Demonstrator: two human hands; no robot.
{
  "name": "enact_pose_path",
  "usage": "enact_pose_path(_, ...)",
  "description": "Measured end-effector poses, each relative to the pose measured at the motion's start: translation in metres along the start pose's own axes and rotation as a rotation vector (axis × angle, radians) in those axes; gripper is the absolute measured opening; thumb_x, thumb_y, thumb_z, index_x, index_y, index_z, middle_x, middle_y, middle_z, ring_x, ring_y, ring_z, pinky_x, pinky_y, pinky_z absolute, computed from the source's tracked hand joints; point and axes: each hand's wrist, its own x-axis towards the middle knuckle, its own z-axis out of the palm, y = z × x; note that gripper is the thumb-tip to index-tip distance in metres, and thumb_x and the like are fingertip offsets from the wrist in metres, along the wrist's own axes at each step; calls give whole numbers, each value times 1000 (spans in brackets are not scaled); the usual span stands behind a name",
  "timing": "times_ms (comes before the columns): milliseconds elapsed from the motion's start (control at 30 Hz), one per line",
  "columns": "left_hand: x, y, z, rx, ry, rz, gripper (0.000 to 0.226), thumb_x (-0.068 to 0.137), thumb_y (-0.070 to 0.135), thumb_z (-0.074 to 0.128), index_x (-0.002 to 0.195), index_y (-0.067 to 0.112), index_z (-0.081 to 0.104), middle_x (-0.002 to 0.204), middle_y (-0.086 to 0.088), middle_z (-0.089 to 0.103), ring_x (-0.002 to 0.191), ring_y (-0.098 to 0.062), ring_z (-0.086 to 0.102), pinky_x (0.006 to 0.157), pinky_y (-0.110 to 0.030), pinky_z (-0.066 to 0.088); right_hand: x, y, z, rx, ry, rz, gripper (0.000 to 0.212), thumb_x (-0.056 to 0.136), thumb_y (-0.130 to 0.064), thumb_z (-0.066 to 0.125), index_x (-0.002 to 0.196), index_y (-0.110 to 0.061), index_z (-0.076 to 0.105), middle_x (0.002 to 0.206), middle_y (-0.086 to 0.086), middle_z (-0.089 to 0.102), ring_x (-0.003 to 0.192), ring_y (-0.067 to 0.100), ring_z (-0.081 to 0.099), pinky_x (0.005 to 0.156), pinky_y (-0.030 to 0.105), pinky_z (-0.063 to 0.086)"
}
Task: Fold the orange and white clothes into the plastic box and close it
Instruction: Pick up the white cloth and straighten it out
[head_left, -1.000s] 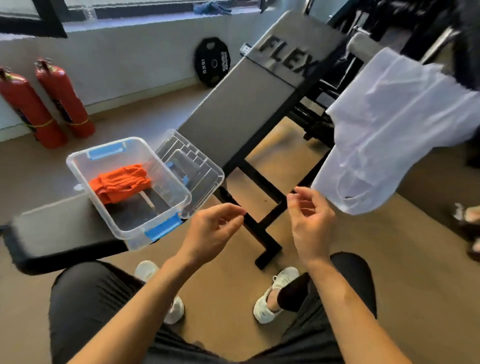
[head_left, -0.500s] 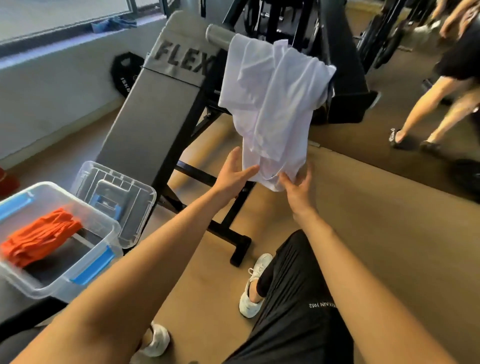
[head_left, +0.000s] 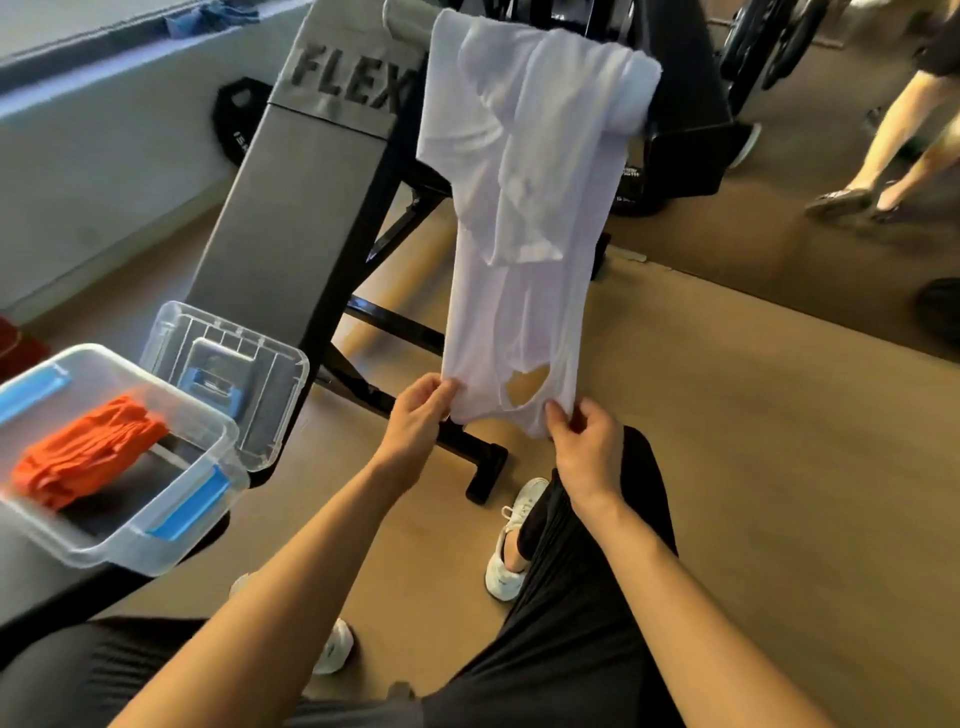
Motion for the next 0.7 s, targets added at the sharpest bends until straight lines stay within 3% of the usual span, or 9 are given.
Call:
enact_pose_path(67, -15, -18, -20, -55, 56, -26, 30, 104, 37, 49, 103, 11, 64, 100, -14, 64, 87, -24, 63, 79, -36, 58, -18, 5, 0, -15, -33, 12, 19, 92, -23, 71, 82, -8, 68, 71, 4, 69, 63, 16, 62, 58, 27, 48)
enact_pose_path(167, -39, -41, -44, -99, 189, -92, 32, 99, 46, 54, 94, 15, 62, 82, -3, 58, 74, -20, 54, 68, -40, 50, -50, 8, 4, -27, -62, 25, 11, 90, -21, 73, 91, -13, 66, 78, -3, 70, 71, 13, 67, 64, 27, 53)
enact_pose_path(233, -54, -55, -59, -131, 263, -134, 26, 101, 38, 54, 87, 17, 60, 76, -2, 57, 70, -18, 52, 65, -38, 48, -73, 10, 9, -5, -25, 3, 25, 89, -19, 74, 109, -21, 58, 85, -9, 69, 78, 12, 69, 69, 26, 55)
enact_pose_path(333, -76, -67, -78, -130, 310, -153, 20, 104, 25, 51, 90, 17, 63, 81, -6, 62, 70, -19, 57, 61, -34, 50, -102, 10, 18, 33, -52, -63, 55, 93, -17, 69, 142, -22, 45, 78, -3, 68, 70, 12, 64, 66, 22, 53)
enact_pose_path(367, -82, -68, -84, -123, 321, -146, 20, 104, 24, 51, 91, 16, 64, 80, -5, 63, 69, -17, 57, 59, -33, 50, -107, 10, 20, 3, -90, -101, 53, 94, -17, 68, 143, -21, 48, 78, -3, 68, 69, 10, 62, 67, 21, 53)
enact_pose_path(433, -91, -70, -94, -109, 342, -135, 20, 104, 23, 51, 92, 16, 66, 78, -1, 64, 66, -13, 58, 57, -30, 50, -105, 12, 26, -120, -179, -168, 31, 94, -16, 68, 125, -18, 67, 86, -9, 68, 77, 5, 63, 74, 26, 56)
enact_pose_path(500, -96, -73, -104, -107, 357, -140, 19, 104, 24, 53, 96, 14, 68, 80, -3, 64, 70, -15, 58, 59, -30, 50, -96, 13, 32, -167, -285, -147, 19, 93, -18, 69, 111, -19, 75, 91, -9, 72, 86, 7, 68, 78, 27, 57)
enact_pose_path(633, -95, -70, -122, -206, 379, -187, 25, 103, 25, 56, 113, 5, 67, 87, -9, 62, 73, -17, 60, 56, -25, 53, -74, 6, 41, -142, -526, -92, 42, 86, -7, 74, 126, -17, 69, 110, -3, 74, 102, 9, 70, 91, 25, 57)
enact_pose_path(700, -92, -62, -129, -276, 376, -214, 27, 102, 26, 58, 118, 6, 66, 90, -7, 64, 75, -16, 65, 60, -26, 56, -63, 0, 47, -229, -508, -162, 37, 84, -5, 75, 119, -16, 72, 103, -3, 75, 95, 10, 70, 86, 25, 57)
